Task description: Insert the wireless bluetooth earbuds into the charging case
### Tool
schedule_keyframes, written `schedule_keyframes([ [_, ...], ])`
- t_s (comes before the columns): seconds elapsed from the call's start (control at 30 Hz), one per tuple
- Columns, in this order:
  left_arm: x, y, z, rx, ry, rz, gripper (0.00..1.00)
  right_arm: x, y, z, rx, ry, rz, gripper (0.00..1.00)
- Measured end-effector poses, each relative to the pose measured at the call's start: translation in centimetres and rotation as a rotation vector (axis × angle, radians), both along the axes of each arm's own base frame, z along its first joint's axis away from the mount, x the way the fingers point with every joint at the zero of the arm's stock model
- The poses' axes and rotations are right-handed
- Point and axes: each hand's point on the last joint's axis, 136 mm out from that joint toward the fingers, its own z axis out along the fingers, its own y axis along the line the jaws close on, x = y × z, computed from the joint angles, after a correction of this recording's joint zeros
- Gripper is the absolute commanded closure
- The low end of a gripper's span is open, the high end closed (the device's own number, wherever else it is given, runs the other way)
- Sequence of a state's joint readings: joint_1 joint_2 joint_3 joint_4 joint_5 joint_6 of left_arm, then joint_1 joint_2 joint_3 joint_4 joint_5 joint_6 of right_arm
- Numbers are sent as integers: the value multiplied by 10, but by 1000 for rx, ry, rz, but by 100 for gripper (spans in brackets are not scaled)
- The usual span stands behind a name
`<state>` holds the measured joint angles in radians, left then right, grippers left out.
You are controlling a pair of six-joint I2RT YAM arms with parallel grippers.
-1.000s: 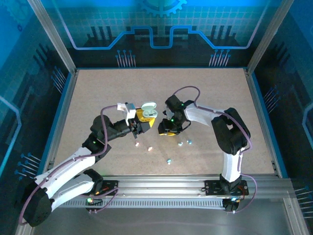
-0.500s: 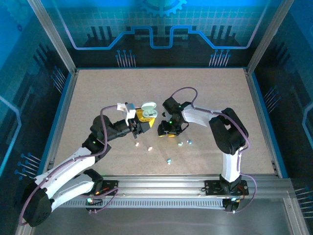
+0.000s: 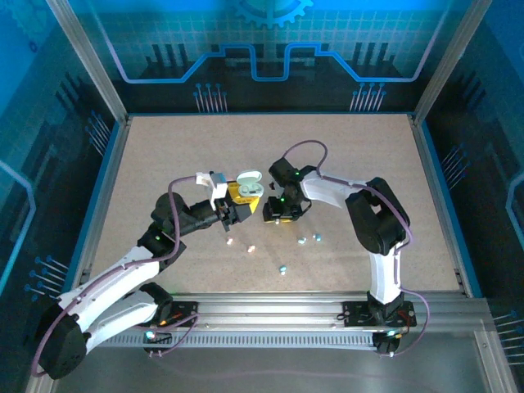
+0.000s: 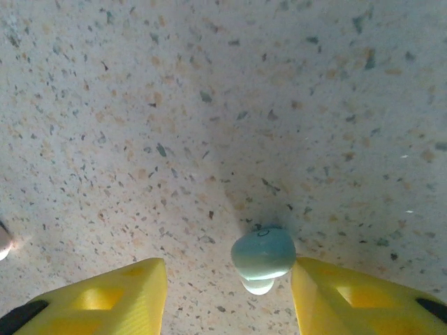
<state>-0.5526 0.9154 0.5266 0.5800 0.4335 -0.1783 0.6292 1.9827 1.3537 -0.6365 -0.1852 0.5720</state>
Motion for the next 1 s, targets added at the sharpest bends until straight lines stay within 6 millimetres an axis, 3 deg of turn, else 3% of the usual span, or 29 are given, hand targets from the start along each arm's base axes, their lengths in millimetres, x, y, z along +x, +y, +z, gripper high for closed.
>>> schedule_keyframes([
  [0.63,2,-1,-3,5,8,0,62,8,1,-7,-52,12,47,66],
  [1.0,2,-1,-3,5,9,0,62,9,1,-7,-94,13,73,67],
])
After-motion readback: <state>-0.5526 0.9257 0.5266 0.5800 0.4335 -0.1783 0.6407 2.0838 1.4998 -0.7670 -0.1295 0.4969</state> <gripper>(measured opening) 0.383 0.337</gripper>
